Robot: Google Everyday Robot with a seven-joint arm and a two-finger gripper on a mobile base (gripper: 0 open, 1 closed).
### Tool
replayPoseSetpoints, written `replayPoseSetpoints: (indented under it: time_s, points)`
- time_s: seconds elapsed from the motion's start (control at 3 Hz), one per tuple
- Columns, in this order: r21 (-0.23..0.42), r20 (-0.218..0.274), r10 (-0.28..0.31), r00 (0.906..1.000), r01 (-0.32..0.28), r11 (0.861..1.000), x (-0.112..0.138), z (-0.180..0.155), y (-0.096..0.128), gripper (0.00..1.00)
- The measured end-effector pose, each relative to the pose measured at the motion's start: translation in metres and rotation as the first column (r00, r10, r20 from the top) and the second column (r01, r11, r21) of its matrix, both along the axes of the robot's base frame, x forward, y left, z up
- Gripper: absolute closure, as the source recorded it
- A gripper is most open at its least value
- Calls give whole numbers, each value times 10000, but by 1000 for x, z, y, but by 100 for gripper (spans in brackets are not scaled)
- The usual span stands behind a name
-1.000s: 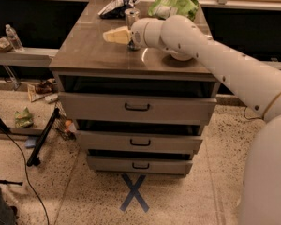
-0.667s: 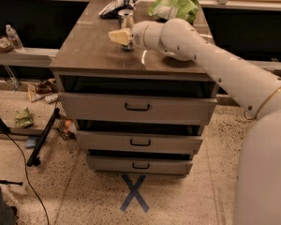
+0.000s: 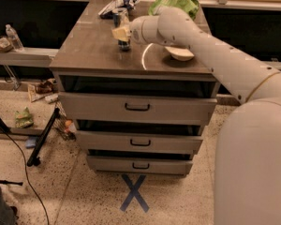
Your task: Knock redbull can over
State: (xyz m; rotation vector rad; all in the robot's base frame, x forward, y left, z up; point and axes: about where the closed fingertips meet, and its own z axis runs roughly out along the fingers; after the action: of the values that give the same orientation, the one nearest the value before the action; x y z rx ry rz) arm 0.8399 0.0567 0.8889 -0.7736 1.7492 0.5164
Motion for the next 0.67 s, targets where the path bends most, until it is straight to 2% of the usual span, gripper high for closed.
replayPoseSetpoints:
  time_s: [0.33,0.67]
  points:
    - [-1034,-28,475,9989,-475,9935,14,18,-7,100]
    - [-2353,-291,1378,9900,-1408,9617,17,26,-12,100]
